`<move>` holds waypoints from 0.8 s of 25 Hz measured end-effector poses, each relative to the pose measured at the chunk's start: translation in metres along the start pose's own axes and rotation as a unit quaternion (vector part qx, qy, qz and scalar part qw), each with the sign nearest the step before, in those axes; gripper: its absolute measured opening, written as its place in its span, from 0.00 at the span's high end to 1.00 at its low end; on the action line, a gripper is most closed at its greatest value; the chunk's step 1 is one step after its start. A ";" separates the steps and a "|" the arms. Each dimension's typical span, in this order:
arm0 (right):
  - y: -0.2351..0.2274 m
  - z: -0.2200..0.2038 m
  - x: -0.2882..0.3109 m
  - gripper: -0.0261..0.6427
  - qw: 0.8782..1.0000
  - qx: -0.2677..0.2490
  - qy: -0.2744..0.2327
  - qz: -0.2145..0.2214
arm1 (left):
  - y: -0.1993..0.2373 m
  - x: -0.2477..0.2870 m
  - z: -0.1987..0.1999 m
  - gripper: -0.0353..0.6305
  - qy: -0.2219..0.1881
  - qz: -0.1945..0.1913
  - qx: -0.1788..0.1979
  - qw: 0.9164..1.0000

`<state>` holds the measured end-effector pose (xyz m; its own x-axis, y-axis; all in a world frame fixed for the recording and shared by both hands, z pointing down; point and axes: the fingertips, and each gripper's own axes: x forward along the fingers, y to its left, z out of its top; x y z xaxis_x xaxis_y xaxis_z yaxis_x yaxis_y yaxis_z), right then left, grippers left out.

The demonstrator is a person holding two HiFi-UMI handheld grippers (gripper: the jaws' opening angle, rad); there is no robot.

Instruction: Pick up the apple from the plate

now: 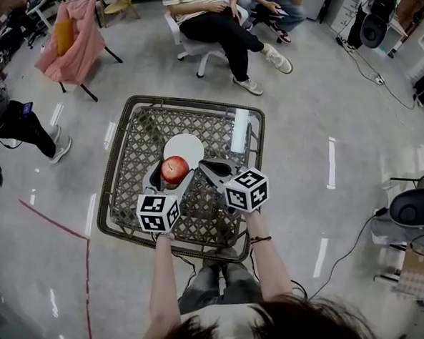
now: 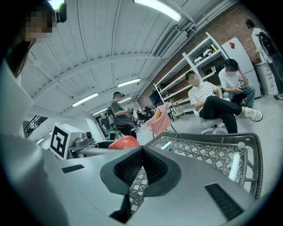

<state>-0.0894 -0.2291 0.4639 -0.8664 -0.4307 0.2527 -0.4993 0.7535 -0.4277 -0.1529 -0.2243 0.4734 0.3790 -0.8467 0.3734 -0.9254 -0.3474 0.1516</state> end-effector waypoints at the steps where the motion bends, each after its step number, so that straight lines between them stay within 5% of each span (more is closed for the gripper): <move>1: 0.002 0.001 -0.001 0.95 1.000 -0.001 -0.001 0.001 | -0.002 -0.003 0.001 0.33 -0.001 0.000 -0.001 1.000; 20: 0.049 0.025 -0.037 0.95 0.999 -0.024 -0.029 0.029 | -0.041 -0.064 0.035 0.33 -0.041 -0.013 -0.008 0.999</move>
<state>-0.0815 -0.1887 0.4117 -0.8934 -0.4124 0.1781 -0.4487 0.8007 -0.3969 -0.1395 -0.1701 0.4109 0.4011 -0.8679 0.2932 -0.9149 -0.3635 0.1755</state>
